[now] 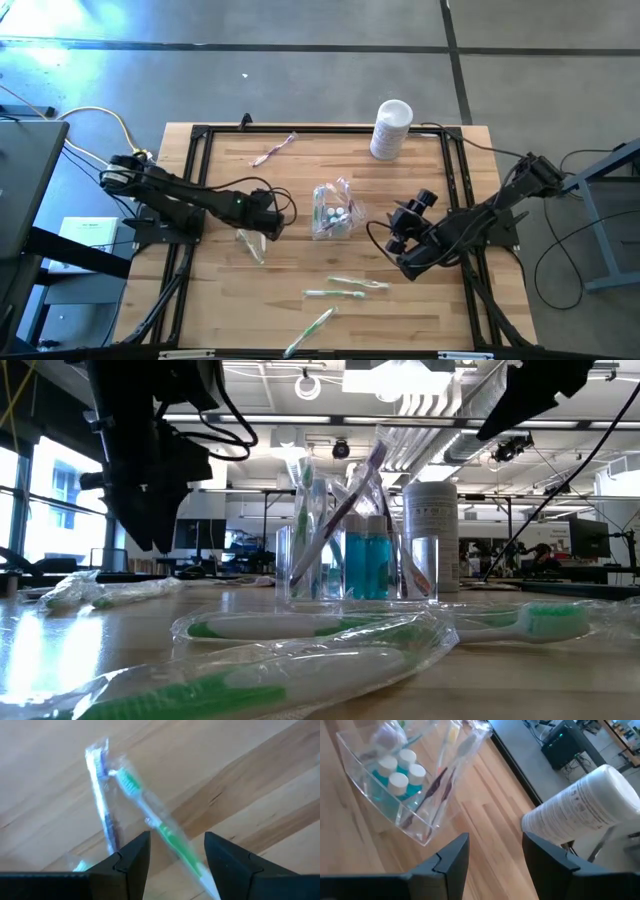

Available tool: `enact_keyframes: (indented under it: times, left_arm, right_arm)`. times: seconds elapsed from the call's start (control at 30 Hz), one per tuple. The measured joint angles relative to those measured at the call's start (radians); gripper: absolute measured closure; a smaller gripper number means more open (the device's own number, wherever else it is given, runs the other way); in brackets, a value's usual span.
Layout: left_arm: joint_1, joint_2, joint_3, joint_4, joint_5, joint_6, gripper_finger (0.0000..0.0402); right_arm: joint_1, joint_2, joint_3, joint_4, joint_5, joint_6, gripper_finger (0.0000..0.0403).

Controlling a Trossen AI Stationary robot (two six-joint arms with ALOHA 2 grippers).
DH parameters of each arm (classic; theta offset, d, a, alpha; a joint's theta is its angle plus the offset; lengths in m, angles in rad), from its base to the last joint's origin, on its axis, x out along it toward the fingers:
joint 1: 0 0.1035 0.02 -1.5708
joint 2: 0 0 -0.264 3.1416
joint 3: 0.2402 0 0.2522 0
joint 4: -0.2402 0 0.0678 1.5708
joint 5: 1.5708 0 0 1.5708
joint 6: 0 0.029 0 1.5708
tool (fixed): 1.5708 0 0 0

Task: Pick & Place toothbrushing station
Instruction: Put the green toothbrush into the transparent organizer

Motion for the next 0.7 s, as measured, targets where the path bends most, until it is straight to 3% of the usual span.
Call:
enact_keyframes:
  times: [0.23, 0.7]
  left_arm:
    - [-0.001, 0.079, 0.000, 0.005, 0.025, -0.136, 0.0222]
    - [0.031, 0.201, 0.000, 0.035, 0.008, -0.129, 0.0222]
  right_arm:
    - [-0.020, 0.000, -0.064, 0.069, -0.016, 0.001, 0.0227]
    - [-0.024, 0.000, -0.078, 0.150, -0.024, -0.037, 0.0227]
